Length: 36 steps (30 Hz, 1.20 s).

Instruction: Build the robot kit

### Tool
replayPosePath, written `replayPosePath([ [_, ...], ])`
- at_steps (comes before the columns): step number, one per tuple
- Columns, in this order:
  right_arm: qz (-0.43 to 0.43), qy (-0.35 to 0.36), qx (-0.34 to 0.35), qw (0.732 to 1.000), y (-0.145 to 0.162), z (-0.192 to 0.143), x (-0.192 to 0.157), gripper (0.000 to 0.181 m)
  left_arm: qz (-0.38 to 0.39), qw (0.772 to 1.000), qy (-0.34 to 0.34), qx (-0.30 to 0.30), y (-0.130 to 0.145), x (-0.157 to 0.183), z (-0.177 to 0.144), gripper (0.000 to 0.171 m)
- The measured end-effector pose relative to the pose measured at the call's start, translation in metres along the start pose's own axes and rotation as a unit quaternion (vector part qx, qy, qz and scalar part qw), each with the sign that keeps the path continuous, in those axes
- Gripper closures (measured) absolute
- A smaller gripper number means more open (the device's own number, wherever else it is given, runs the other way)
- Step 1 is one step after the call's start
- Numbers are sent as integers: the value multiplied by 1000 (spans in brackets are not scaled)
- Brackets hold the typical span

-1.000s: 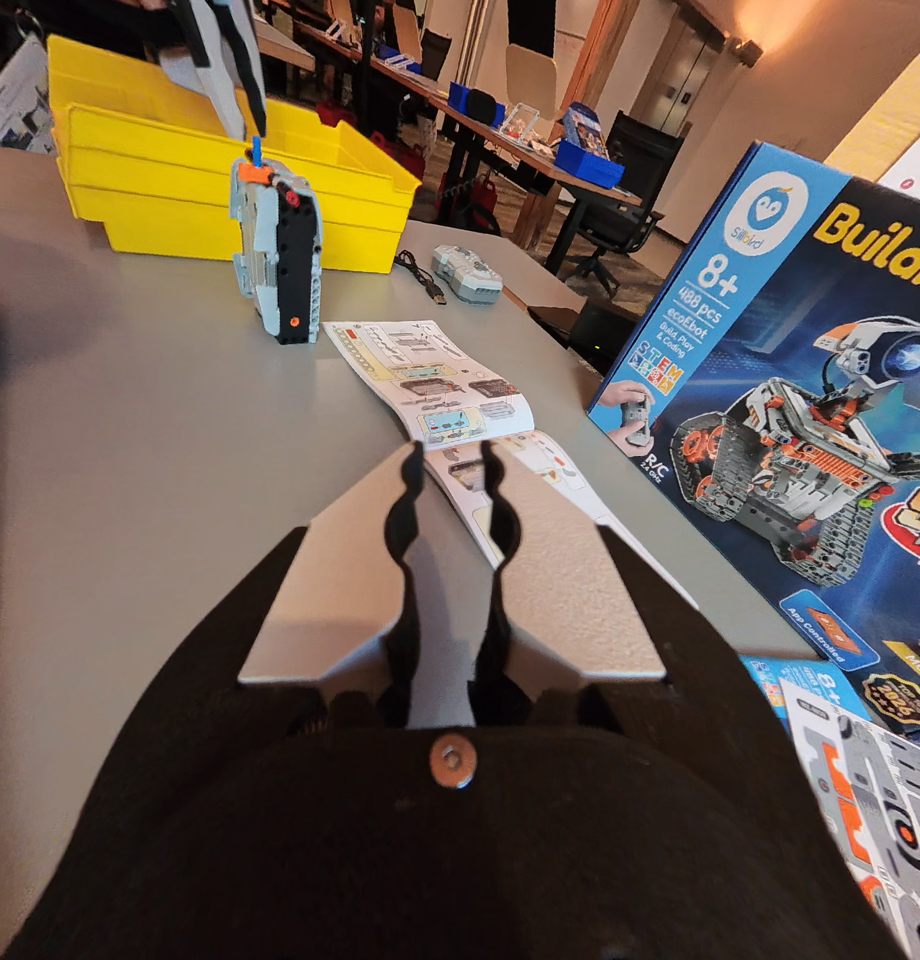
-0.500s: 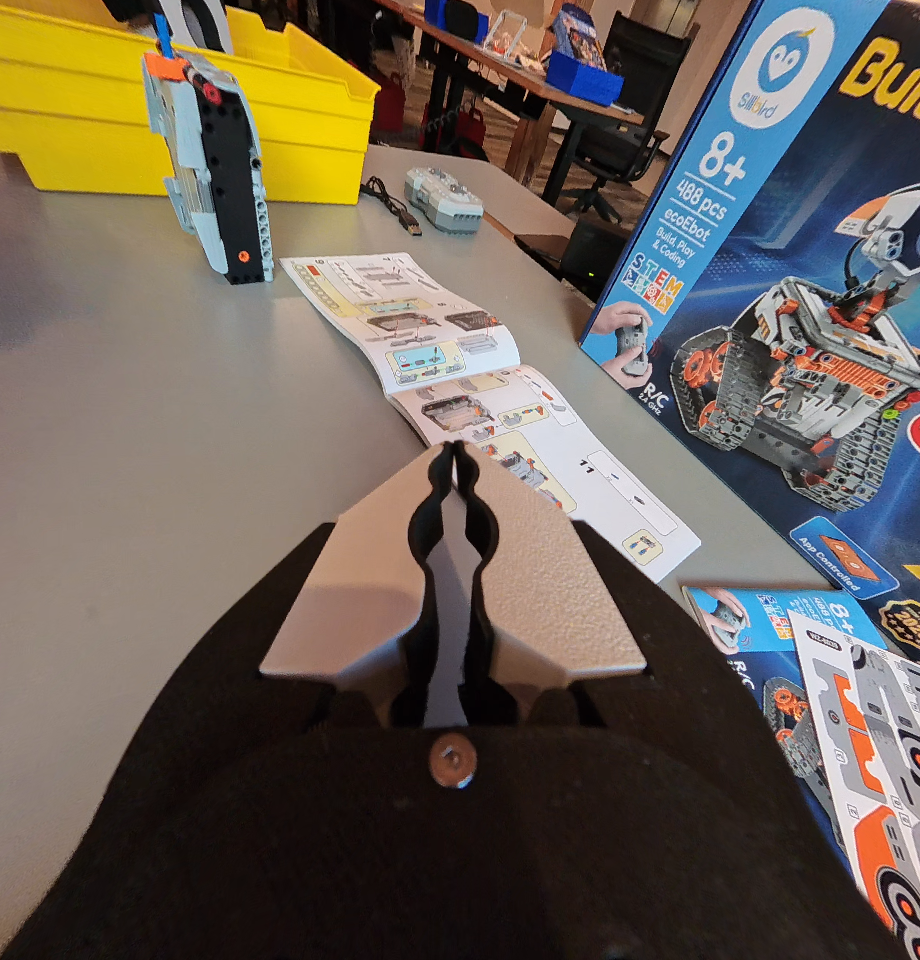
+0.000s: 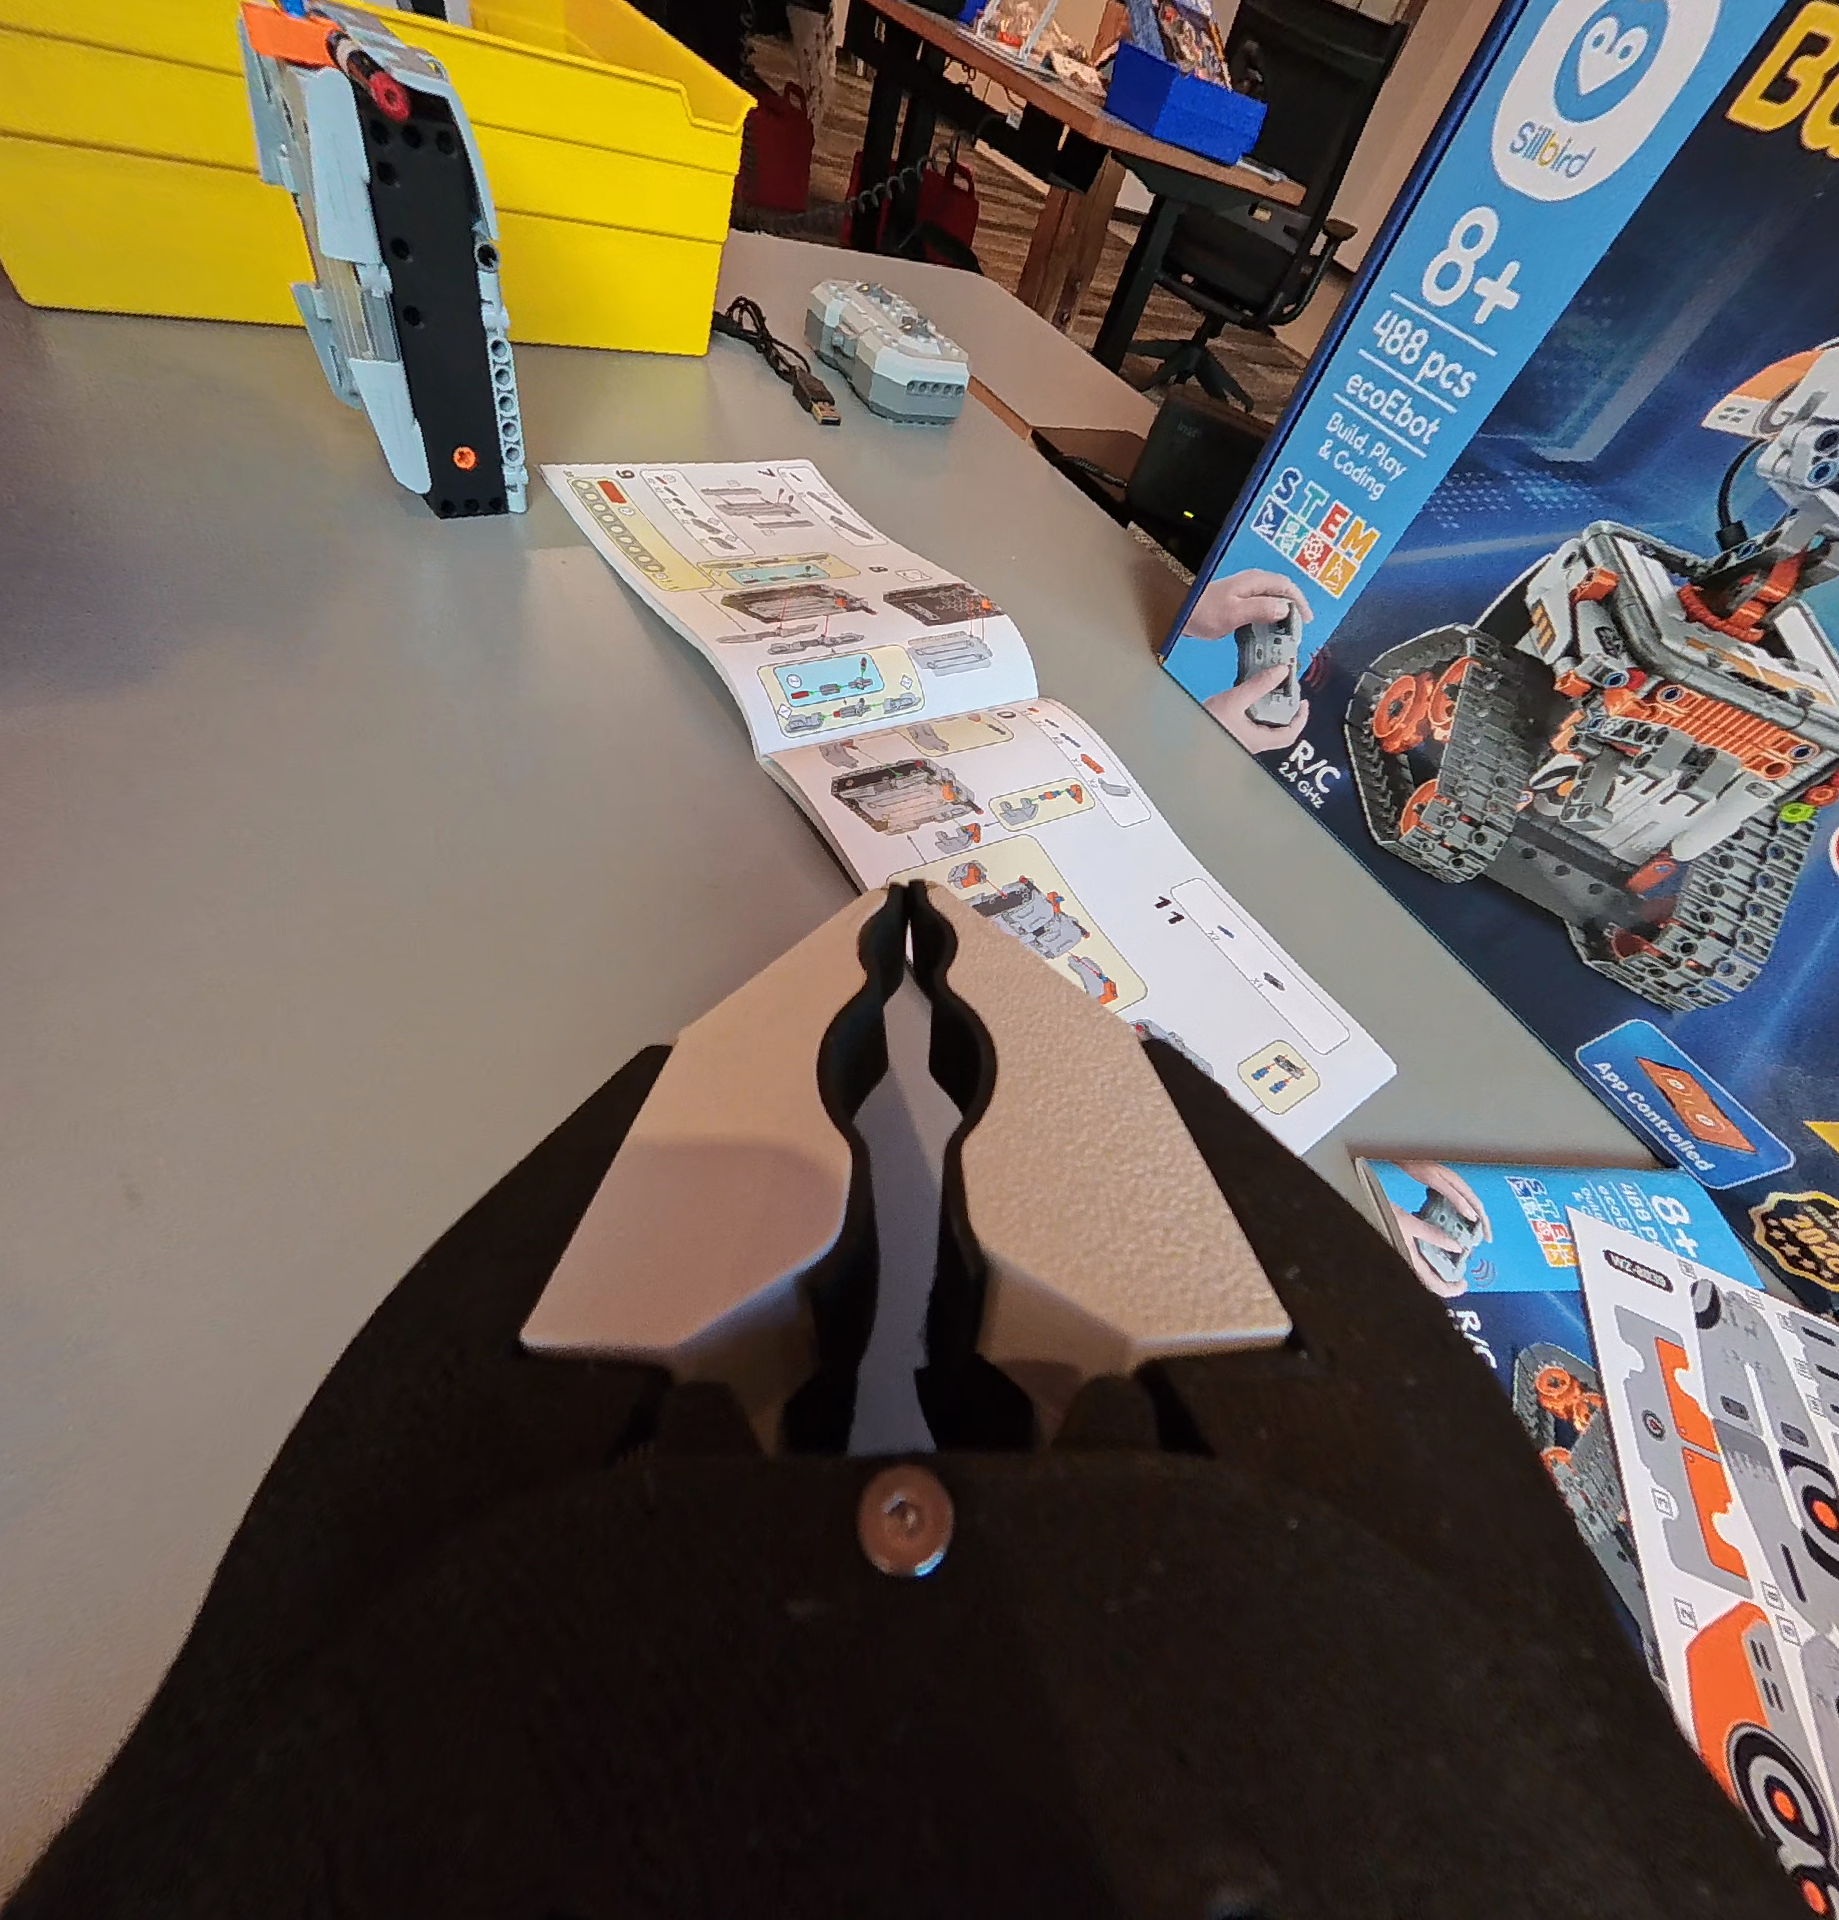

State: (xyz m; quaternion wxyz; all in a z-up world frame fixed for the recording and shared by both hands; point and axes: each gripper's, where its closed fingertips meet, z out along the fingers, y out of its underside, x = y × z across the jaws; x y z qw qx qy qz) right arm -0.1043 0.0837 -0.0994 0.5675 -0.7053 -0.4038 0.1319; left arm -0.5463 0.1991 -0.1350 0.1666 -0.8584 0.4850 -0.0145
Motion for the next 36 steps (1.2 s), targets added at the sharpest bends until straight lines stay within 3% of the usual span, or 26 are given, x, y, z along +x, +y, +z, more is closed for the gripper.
replayPosePath([
  [8,-5,4,-12,1000,6,3,2,181,15,1000,4,7,-11,-8,2,161],
  [11,-6,8,-13,1000,7,2,4,181,9,1000,17,1,-11,-8,5,171],
  [15,-6,19,14,1000,-1,0,7,181,-15,999,46,-1,-13,-5,13,165],
  [30,30,54,15,998,7,1,25,181,88,994,-63,-15,-9,-24,29,129],
  [36,24,53,6,998,10,3,23,181,86,995,-51,0,-17,-20,31,122],
])
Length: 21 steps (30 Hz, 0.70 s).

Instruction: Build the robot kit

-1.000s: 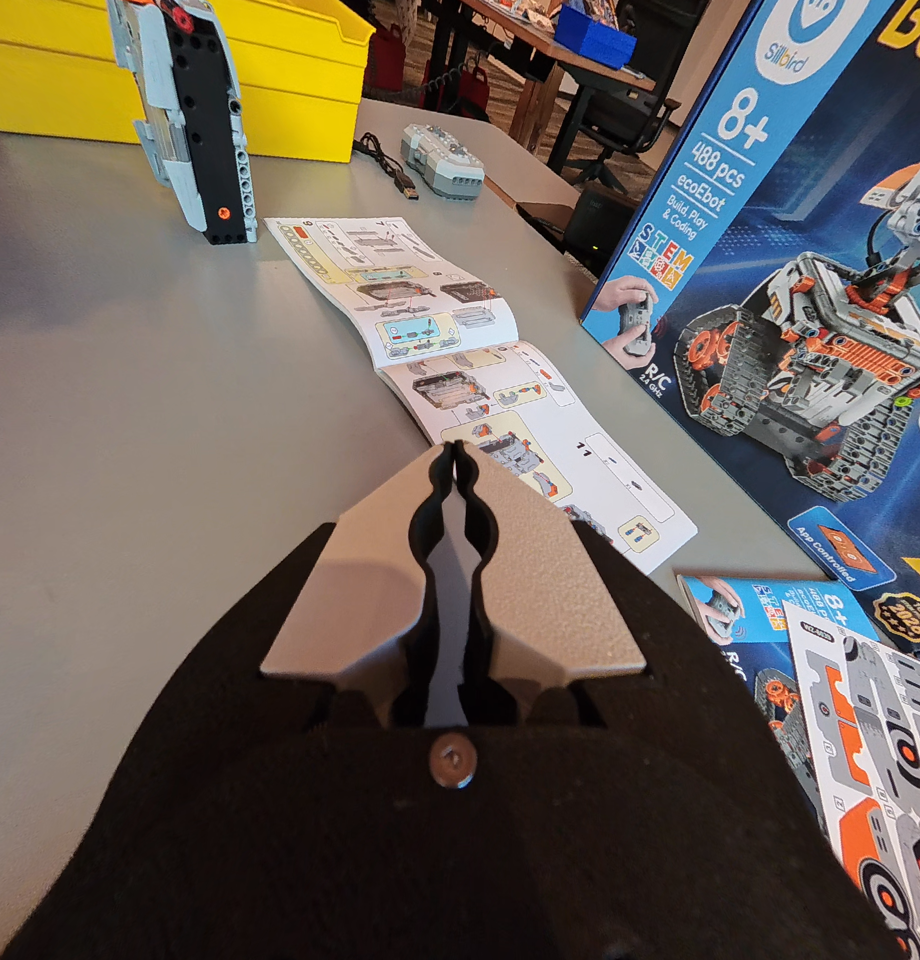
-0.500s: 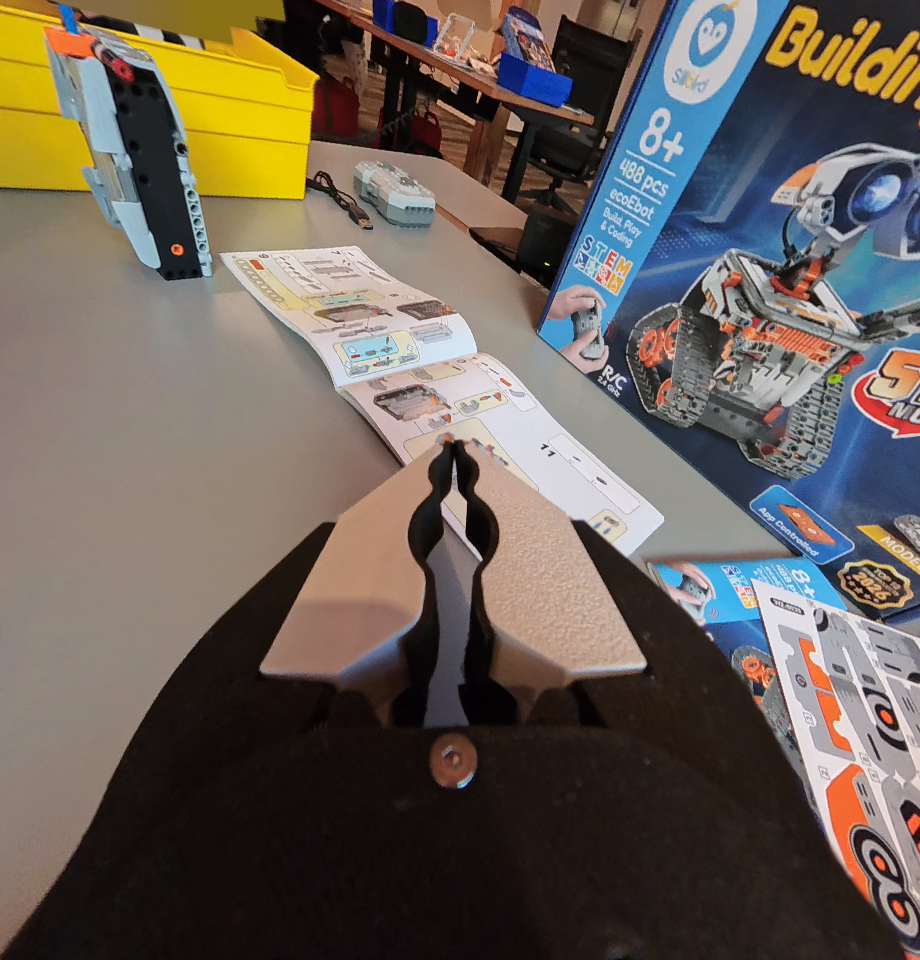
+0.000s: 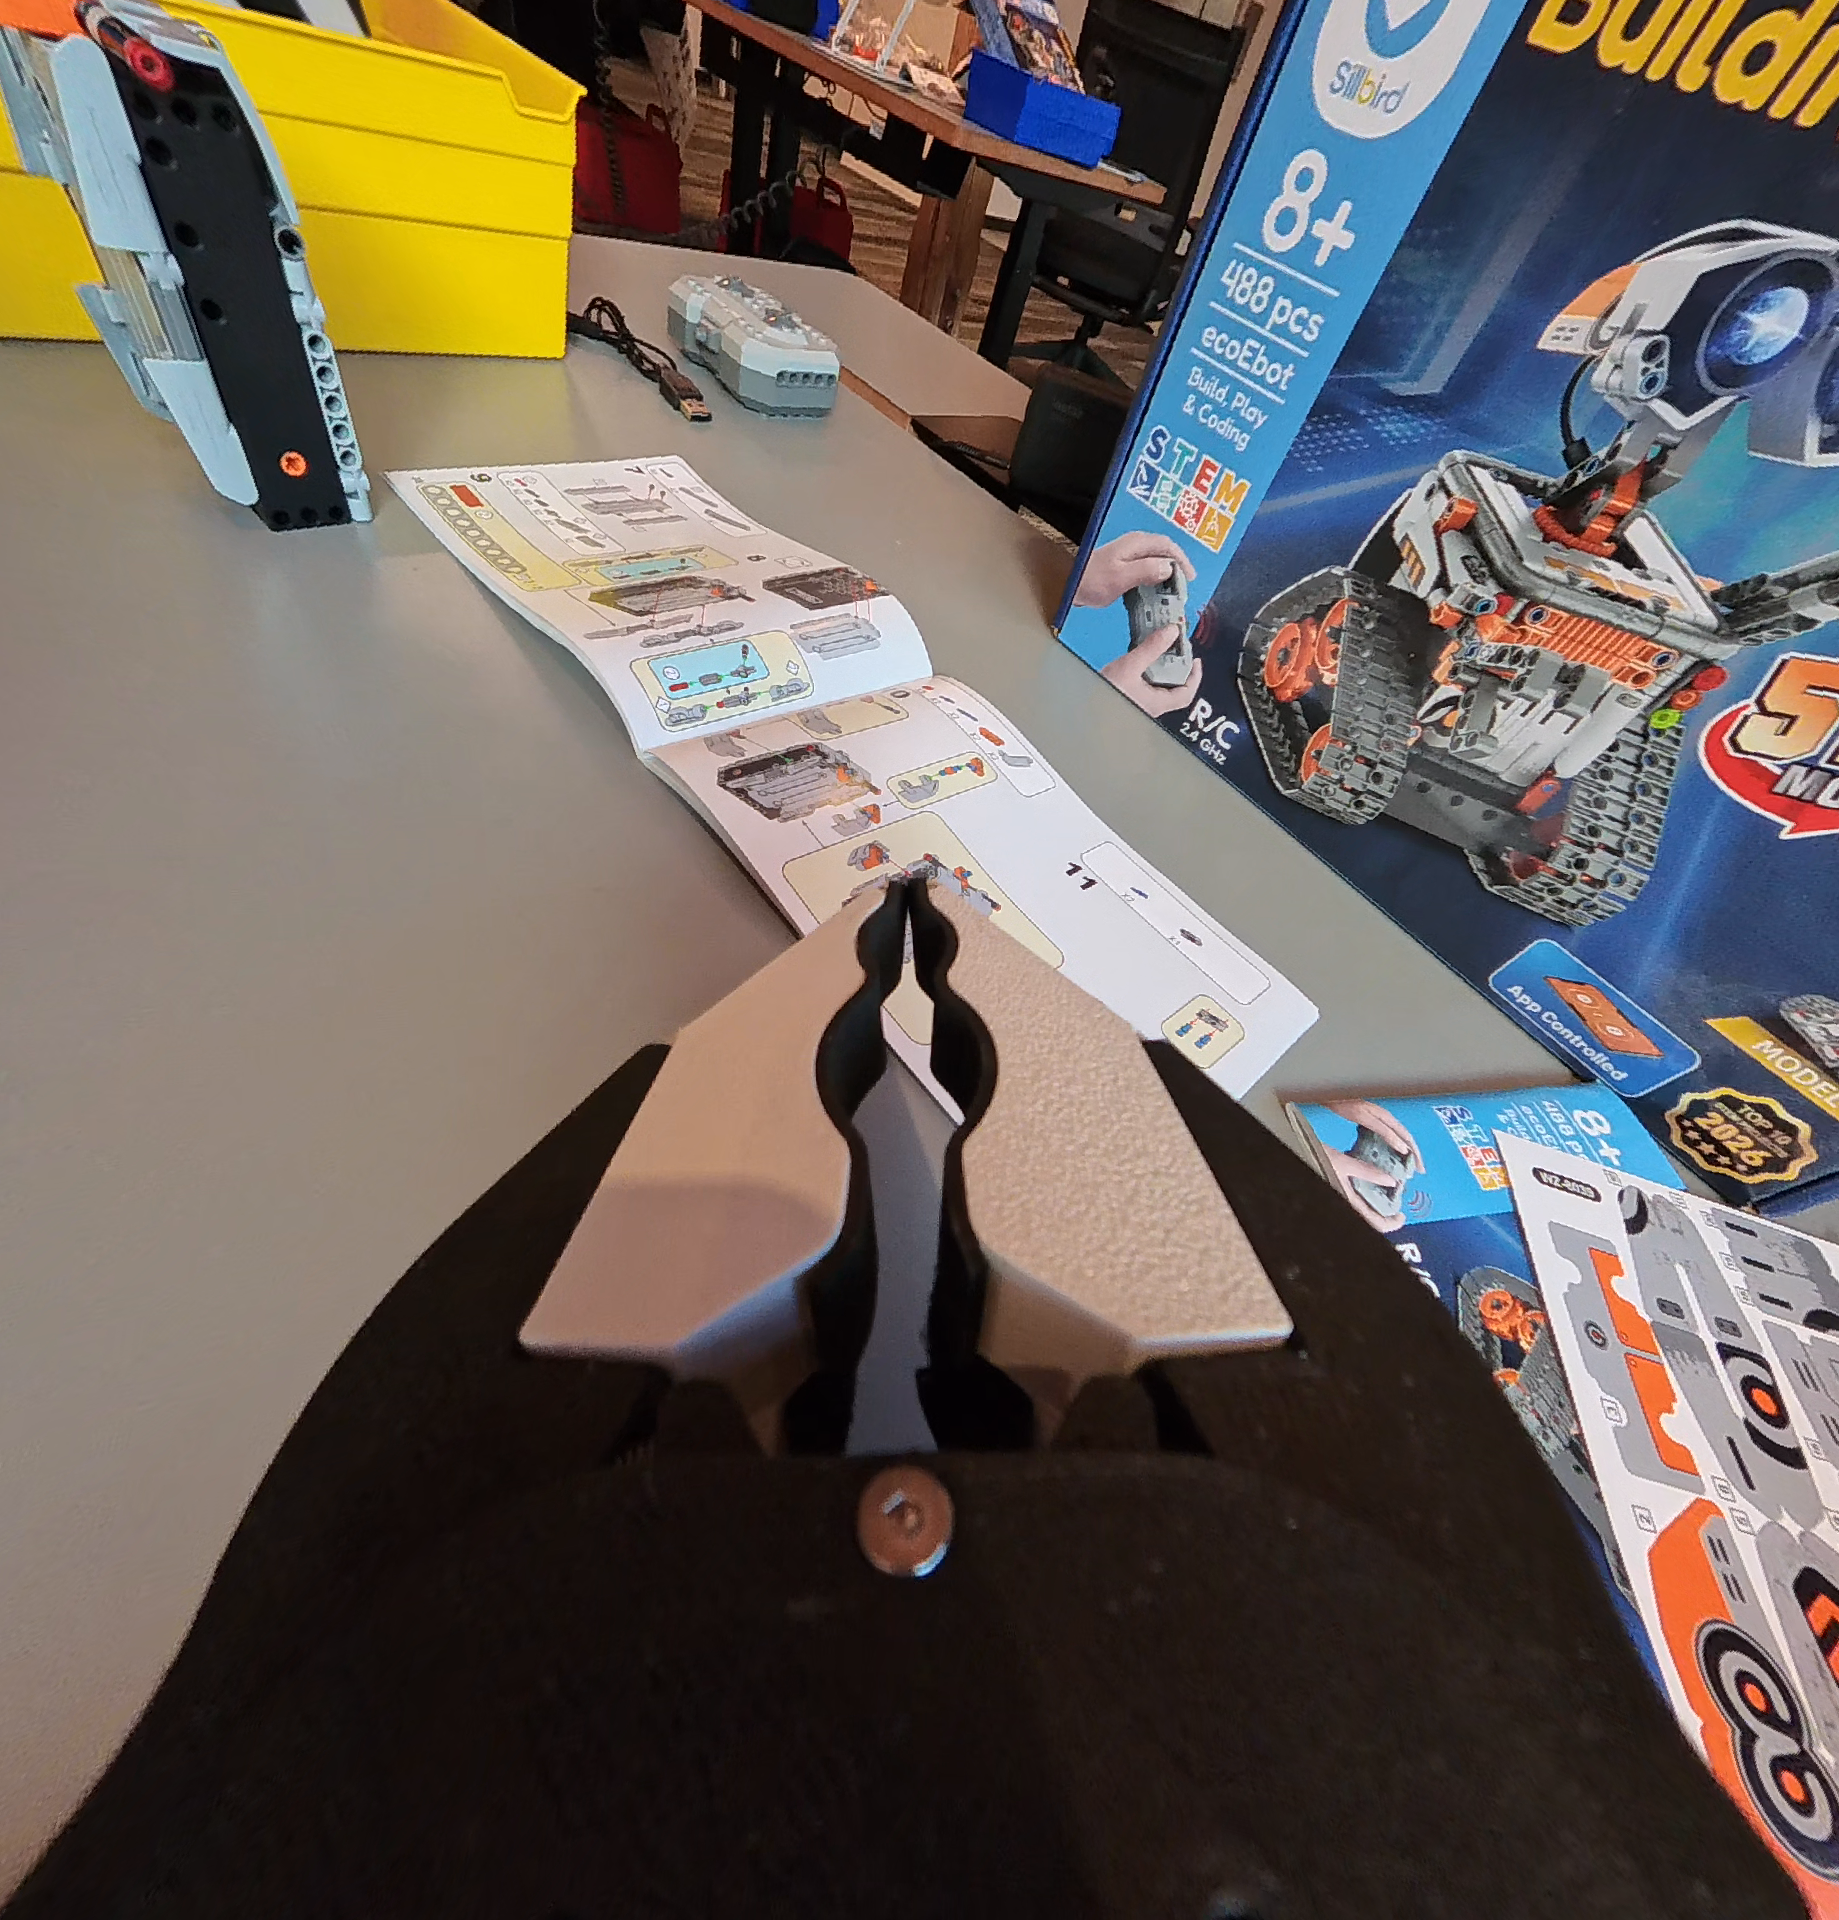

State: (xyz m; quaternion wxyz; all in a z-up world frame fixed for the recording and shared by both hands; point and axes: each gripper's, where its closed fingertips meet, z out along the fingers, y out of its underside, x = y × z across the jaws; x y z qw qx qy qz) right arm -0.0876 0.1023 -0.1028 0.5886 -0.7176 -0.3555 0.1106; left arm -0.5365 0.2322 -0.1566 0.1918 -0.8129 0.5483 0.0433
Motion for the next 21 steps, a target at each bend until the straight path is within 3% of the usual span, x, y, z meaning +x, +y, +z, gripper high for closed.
replayPosePath([
  [5,-2,0,-1,1000,0,0,0,181,-32,999,17,9,0,-7,-6,122],
  [21,-6,-4,-7,1000,2,2,-1,181,-26,999,30,18,-7,8,0,116],
])
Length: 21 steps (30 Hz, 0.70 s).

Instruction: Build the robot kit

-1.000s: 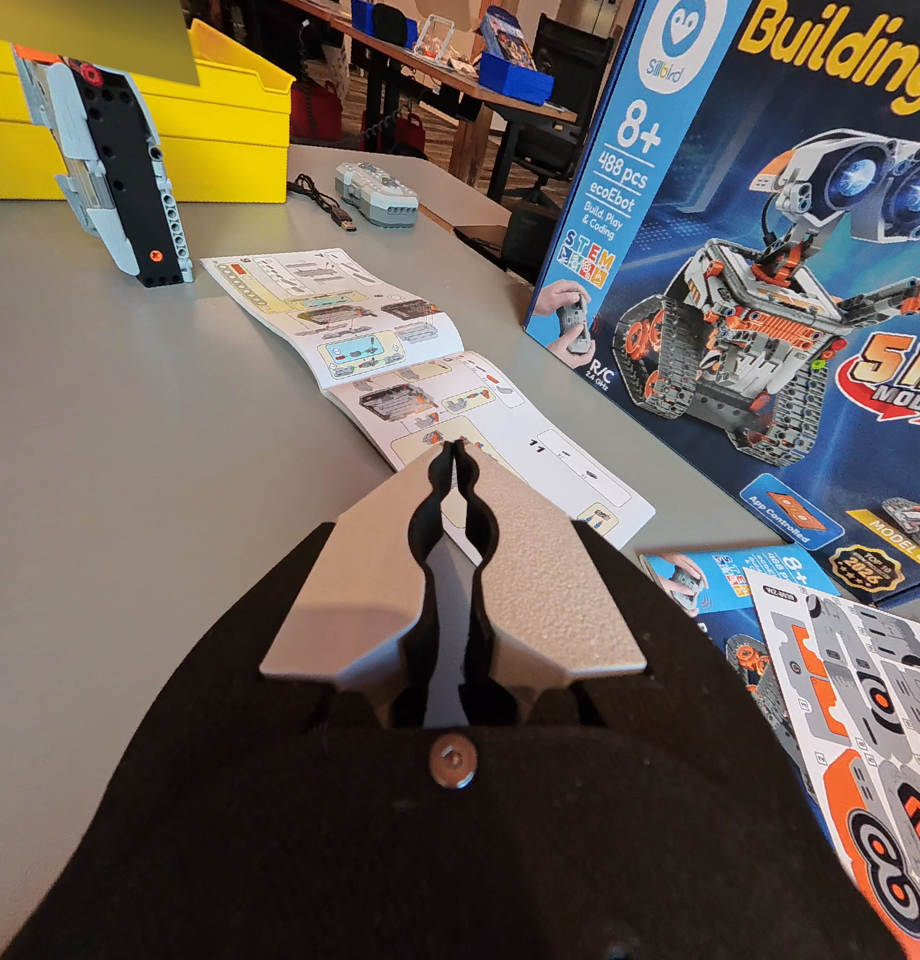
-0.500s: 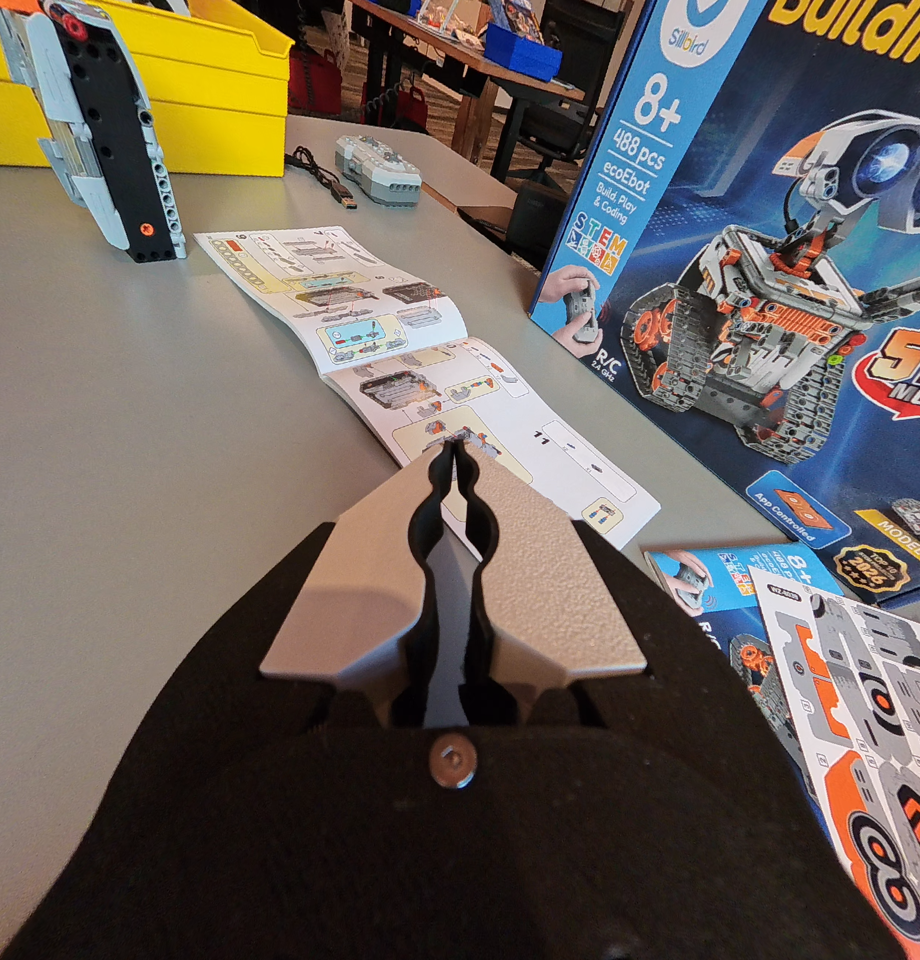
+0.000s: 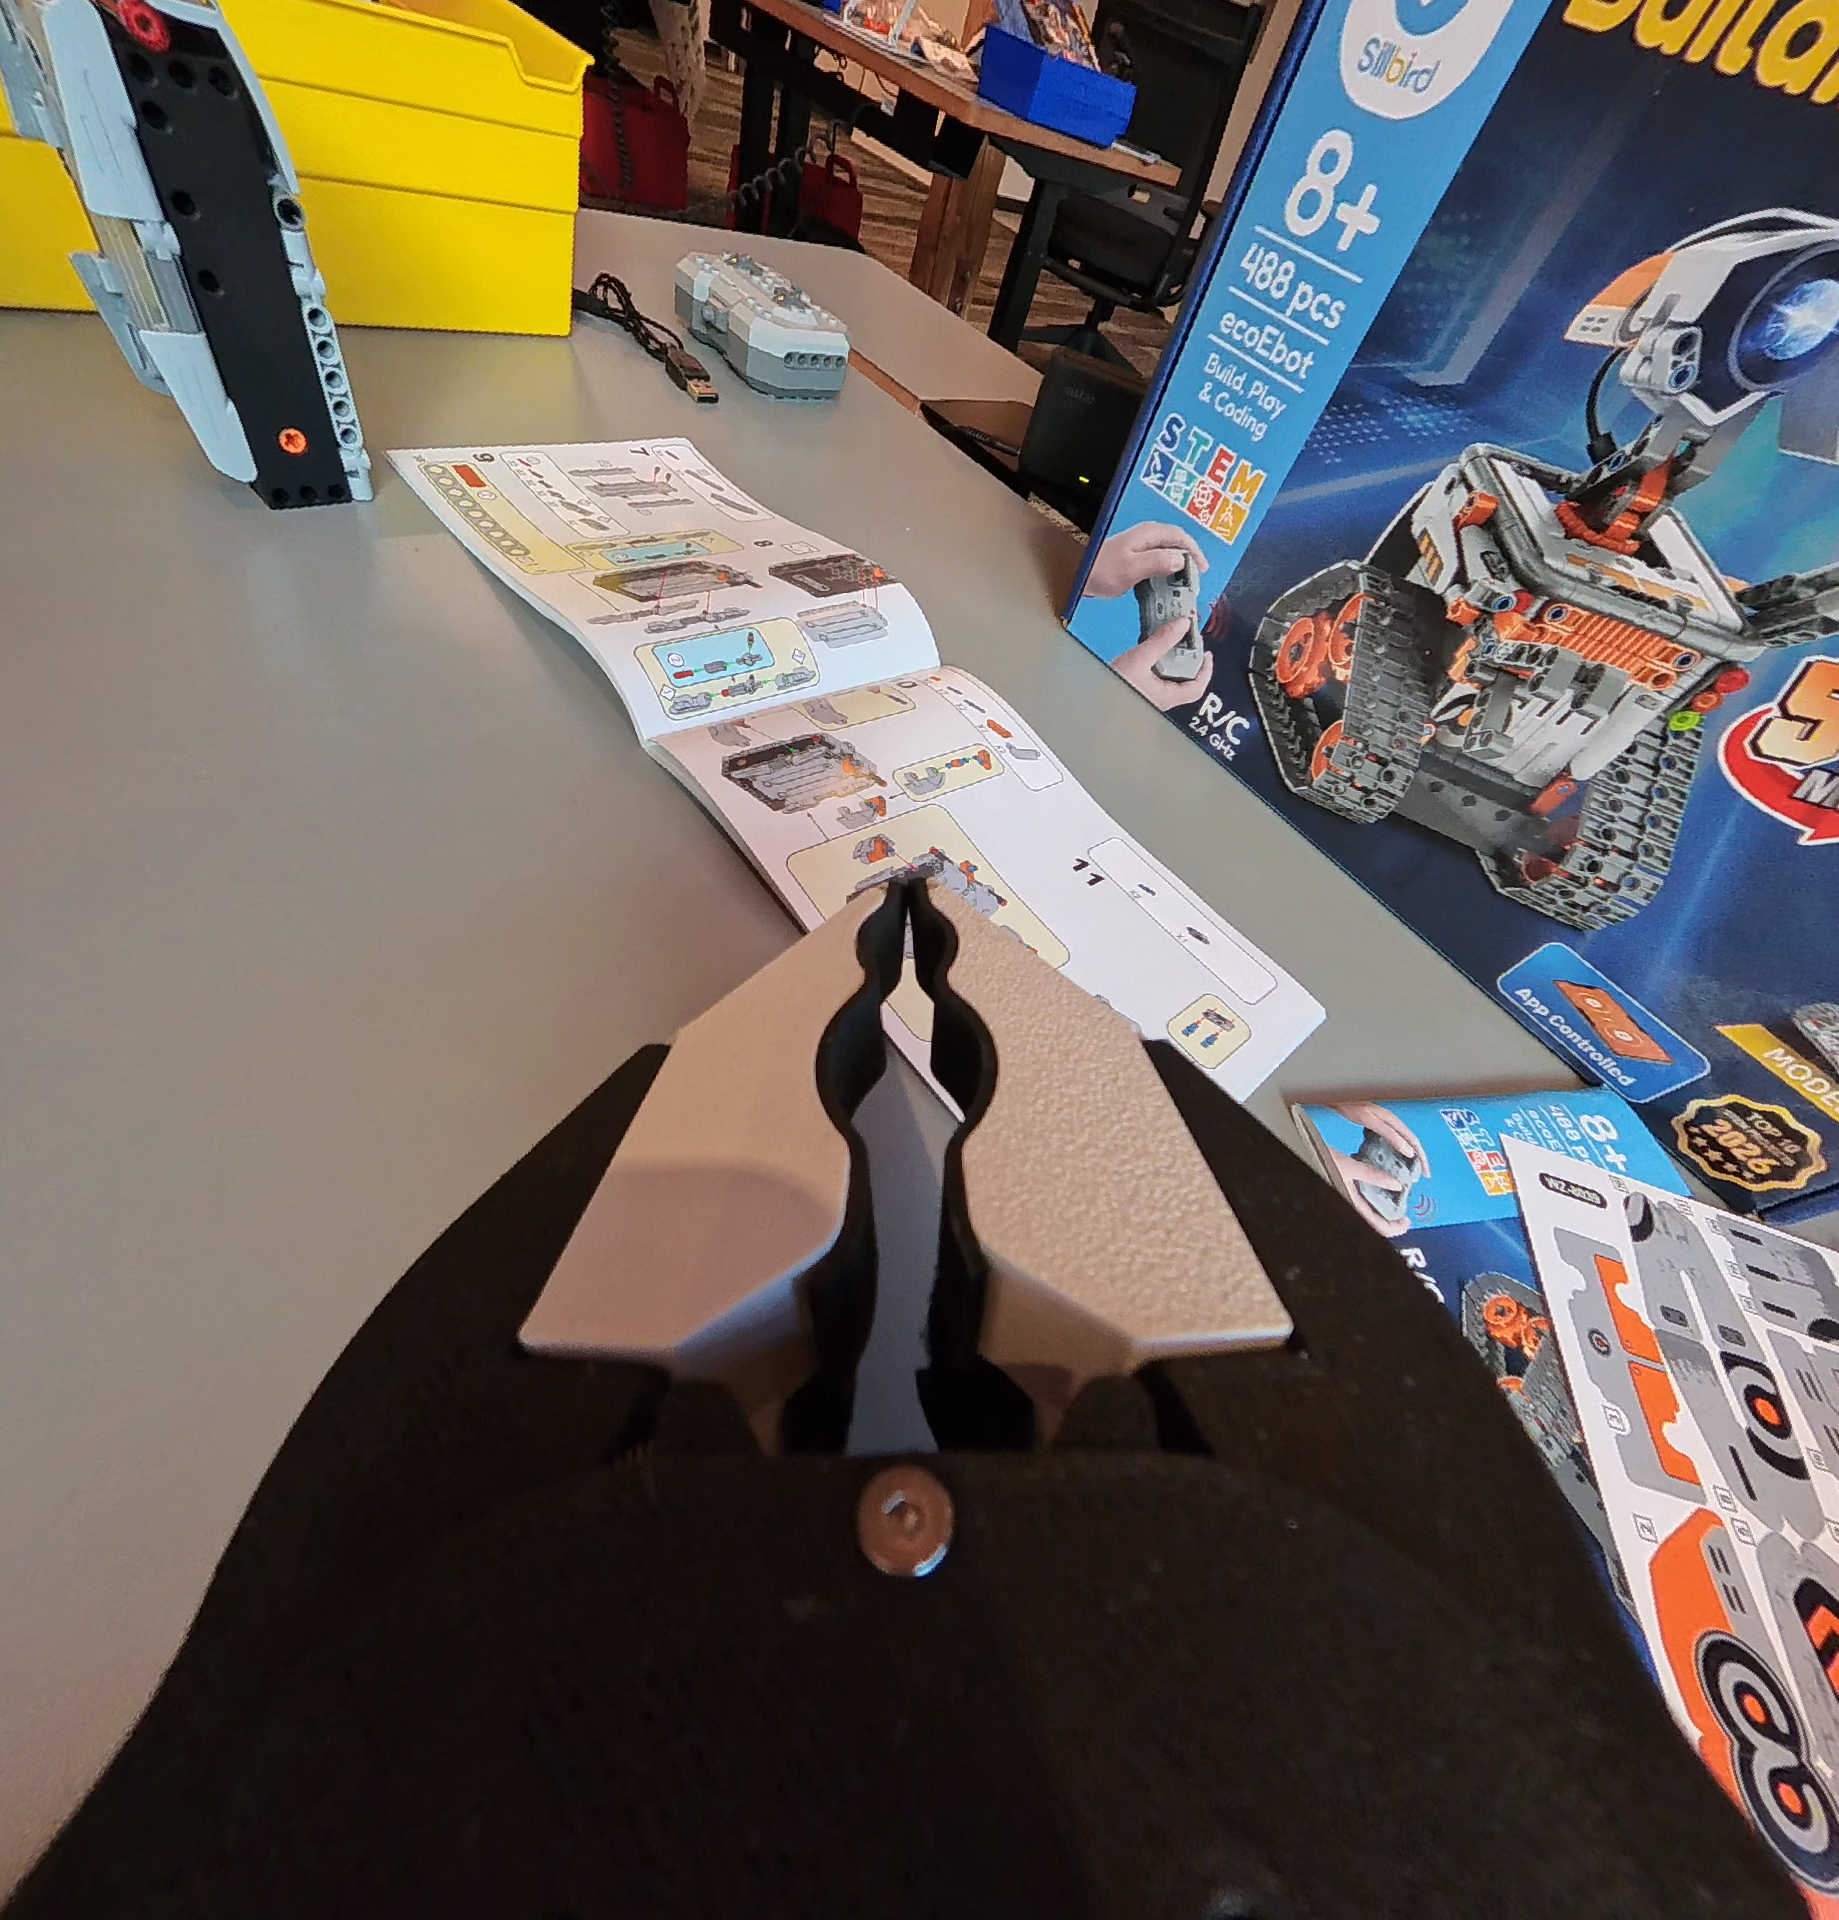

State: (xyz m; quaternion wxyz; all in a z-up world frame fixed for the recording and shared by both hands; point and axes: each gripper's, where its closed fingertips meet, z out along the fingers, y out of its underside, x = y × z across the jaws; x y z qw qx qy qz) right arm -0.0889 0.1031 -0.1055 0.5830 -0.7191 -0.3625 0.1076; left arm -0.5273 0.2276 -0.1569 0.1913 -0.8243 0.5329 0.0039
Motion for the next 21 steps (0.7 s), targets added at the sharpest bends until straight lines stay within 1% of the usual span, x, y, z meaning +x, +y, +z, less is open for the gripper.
replayPosePath([
  [5,-1,-1,-2,1000,1,1,0,181,15,1000,8,12,-1,3,-2,118],
  [11,-3,0,-3,1000,1,1,-1,181,24,999,20,16,-2,6,-2,116],
  [21,-6,-1,-7,1000,2,1,-2,181,35,999,22,16,3,6,-4,120],
])
